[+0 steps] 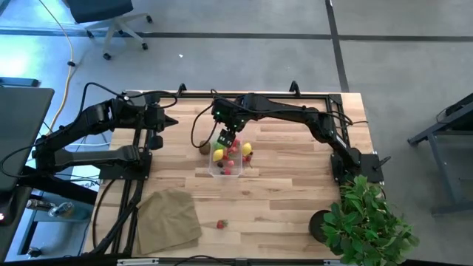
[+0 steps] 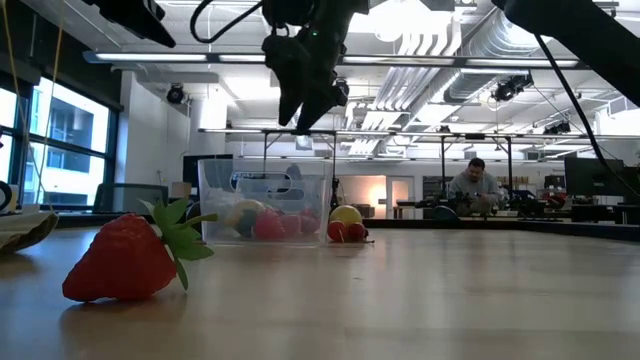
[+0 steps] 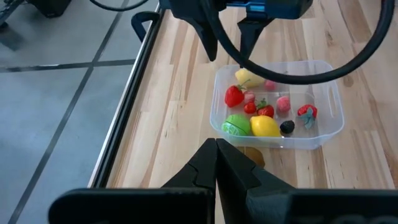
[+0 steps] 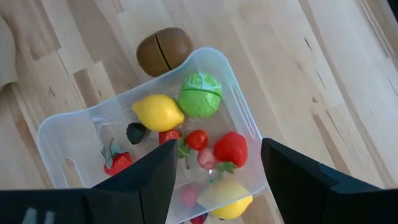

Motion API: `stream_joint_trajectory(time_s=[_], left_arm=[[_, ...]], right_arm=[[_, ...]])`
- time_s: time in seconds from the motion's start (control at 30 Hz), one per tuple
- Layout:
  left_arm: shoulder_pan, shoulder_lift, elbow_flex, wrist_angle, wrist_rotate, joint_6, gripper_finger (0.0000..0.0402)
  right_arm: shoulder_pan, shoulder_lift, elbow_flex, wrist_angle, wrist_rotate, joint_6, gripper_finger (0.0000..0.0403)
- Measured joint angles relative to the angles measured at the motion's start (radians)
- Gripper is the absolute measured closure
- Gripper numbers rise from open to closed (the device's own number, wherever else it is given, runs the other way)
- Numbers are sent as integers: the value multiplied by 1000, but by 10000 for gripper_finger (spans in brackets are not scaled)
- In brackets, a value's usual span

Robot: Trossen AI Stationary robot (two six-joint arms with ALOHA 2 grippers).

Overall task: Pick and placing Produce into tupperware
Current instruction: Put the lemon into the transparent bin

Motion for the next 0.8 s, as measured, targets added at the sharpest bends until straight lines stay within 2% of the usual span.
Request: stream_joint_trajectory(time_s=[0.2, 0.37, 0.53, 0.63, 0.7, 0.8], left_arm=[[0, 0, 0, 0, 0, 0, 401], [0, 0, 0, 0, 0, 0, 401], [0, 0, 0, 0, 0, 0, 401], [0, 0, 0, 0, 0, 0, 401], [0, 0, 0, 0, 0, 0, 401], [0, 0, 0, 0, 0, 0, 401]], right_arm=[[39, 0, -7, 13, 9, -27, 179], [68, -30, -113, 120, -4, -51, 179], [67, -180, -393, 362, -30, -19, 179], [67, -305, -571, 468, 4, 38, 179], [67, -396, -682, 505, 45, 108, 179], [59, -507, -830, 537, 76, 298, 179]])
